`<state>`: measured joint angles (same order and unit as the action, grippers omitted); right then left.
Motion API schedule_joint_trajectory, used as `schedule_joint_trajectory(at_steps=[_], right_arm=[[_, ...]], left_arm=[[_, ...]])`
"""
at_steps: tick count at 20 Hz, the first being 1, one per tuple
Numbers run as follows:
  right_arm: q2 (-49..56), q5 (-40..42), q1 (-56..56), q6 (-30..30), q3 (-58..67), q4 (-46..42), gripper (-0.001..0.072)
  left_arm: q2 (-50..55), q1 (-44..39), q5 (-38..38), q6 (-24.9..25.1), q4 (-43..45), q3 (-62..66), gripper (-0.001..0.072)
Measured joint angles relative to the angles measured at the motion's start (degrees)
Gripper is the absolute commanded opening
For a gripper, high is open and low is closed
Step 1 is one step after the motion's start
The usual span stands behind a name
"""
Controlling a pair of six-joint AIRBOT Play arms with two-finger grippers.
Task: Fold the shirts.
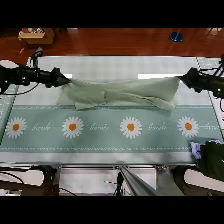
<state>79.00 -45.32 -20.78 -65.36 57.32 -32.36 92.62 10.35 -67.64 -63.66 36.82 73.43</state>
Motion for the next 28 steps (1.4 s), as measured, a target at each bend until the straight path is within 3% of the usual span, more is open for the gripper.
schedule_joint_trajectory(at_steps=[1, 2, 3, 4, 5, 9, 10, 13, 17, 22, 23, 24, 25, 26, 27, 28], right_arm=[[1.68, 0.55, 0.76, -0.02, 0.46, -0.68, 0.002], [3.04, 0.94, 1.31, -0.11, 0.76, -1.6, 0.012], [4.13, 1.07, 1.7, -0.24, 0.94, -2.4, 0.0299], [4.96, 1.11, 1.9, -0.26, 1.16, -3.3, 0.0448], [5.4, 0.79, 1.95, -0.22, 1.27, -4.13, 0.0487], [4.39, -4.44, -0.55, 0.11, 1.51, -10.69, 0.0498], [3.93, -6.32, -1.57, -0.46, 1.53, -13.07, 0.0558], [3.56, -12.59, -4.87, -2.6, 1.57, -19.54, 0.056], [5.86, -17.81, -6.84, -3.72, 1.57, -21.18, 0.0558], [10.99, -19.28, -4.85, -4.31, 1.57, -15.06, 0.0544], [11.85, -19.23, -3.69, -4.37, 1.6, -14.25, 0.047], [12.59, -18.62, -2.23, -4.33, 1.62, -13.31, 0.0271], [13.16, -18.12, -0.98, -4.35, 1.62, -13.22, 0.0061], [13.51, -17.97, 0.02, -4.42, 1.95, -12.7, 0.0018], [13.55, -17.55, 0.63, -4.5, 2.6, -12.0, 0.0018], [13.33, -17.88, 0.98, -4.33, 3.54, -11.47, 0.0018]], left_arm=[[1.38, 0.0, -0.04, -0.11, 0.02, 0.24, 0.0074], [2.64, 0.0, -0.13, -0.13, 0.04, 0.44, 0.023], [3.67, 0.0, -0.24, -0.13, 0.04, 0.55, 0.0411], [4.66, 0.02, -0.76, -0.13, 0.15, 0.66, 0.0486], [5.29, 0.13, -1.68, -0.13, 0.31, 0.74, 0.0485], [6.51, 2.32, -8.5, -0.04, 3.52, 1.53, 0.0455], [6.45, 3.28, -10.82, -0.04, 4.55, 1.7, 0.0454], [5.42, 6.03, -15.39, -0.09, 6.47, 2.03, 0.0454], [4.28, 7.5, -17.57, -0.07, 7.67, 2.14, 0.0453], [3.91, 6.99, -17.81, -0.07, 8.15, 2.14, 0.0454], [3.91, 6.8, -17.81, -0.07, 8.15, 2.14, 0.0453], [3.91, 6.67, -17.81, -0.09, 8.15, 2.14, 0.0453], [3.87, 6.56, -17.84, -0.09, 8.13, 2.14, 0.0362], [3.85, 6.45, -17.86, -0.11, 8.15, 2.14, 0.0253], [3.78, 6.4, -17.9, -0.09, 8.15, 2.14, 0.0237], [3.61, 6.38, -17.99, -0.2, 8.13, 2.14, 0.0129]])
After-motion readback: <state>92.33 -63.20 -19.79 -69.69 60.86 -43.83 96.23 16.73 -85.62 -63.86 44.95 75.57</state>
